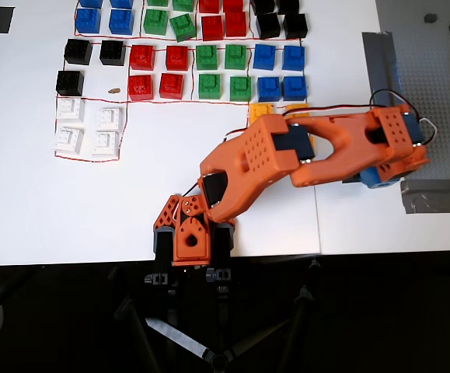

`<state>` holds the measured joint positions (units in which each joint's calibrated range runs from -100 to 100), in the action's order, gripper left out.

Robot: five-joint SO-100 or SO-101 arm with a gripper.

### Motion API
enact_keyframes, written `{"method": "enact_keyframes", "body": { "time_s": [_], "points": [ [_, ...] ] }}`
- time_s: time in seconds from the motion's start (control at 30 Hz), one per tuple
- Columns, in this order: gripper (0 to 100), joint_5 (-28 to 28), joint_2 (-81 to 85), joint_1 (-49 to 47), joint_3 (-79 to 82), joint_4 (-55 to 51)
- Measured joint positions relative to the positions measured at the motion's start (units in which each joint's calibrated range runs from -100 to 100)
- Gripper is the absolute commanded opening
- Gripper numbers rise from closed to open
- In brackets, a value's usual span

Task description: Grab the block and put it in the grey marker

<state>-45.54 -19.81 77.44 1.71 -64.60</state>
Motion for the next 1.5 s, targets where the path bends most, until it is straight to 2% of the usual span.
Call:
{"method": "enact_keyframes", "body": {
  "time_s": [0.3, 0.53, 0.87, 1.5],
  "points": [
    [3, 2.44, 0.0, -1.5, 0.0, -0.16],
    [16, 3.08, 0.44, -1.33, 1.17, 0.32],
    [23, 3.08, 0.44, -1.33, 1.17, -0.64],
    [28, 5.91, 4.44, -3.72, 0.18, -2.8]
  ]
}}
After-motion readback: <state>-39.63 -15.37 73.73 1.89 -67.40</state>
